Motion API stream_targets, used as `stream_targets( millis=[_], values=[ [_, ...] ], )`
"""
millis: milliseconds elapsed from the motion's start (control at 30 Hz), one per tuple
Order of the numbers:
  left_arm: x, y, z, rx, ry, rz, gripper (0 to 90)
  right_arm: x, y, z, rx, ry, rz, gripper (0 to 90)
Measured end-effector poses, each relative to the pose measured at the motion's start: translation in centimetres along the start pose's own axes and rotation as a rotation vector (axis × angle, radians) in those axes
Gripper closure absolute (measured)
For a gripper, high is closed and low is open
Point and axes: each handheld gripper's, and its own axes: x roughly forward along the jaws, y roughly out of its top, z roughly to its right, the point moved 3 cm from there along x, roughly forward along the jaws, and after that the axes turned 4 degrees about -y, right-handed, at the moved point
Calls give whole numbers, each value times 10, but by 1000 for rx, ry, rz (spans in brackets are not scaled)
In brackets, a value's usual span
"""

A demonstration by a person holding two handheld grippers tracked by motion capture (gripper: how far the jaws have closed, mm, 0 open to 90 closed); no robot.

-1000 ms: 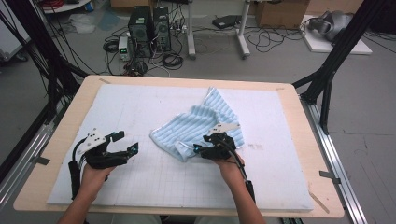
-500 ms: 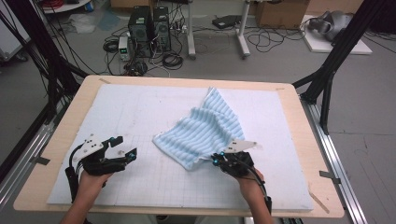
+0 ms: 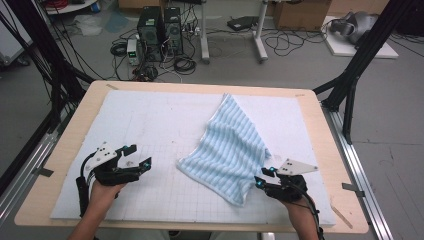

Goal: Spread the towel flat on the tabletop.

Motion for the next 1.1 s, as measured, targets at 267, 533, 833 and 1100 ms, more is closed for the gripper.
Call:
stream_targets(
  millis=[267,533,833,1100],
  values=[
    [1,0,1,-1,-6,-2,220,28,0,-12,68,-57,-118,381],
    [-1,0,0,2,-4,-1,220,26,-13,-14,-21,-91,-209,820],
    [-6,0,-3,-8,2,16,220,28,11,-25,41,-36,-55,354],
    [-12,-1,-8,-17,14,18,220,102,49,-88,-102,115,-95,287]
  ],
)
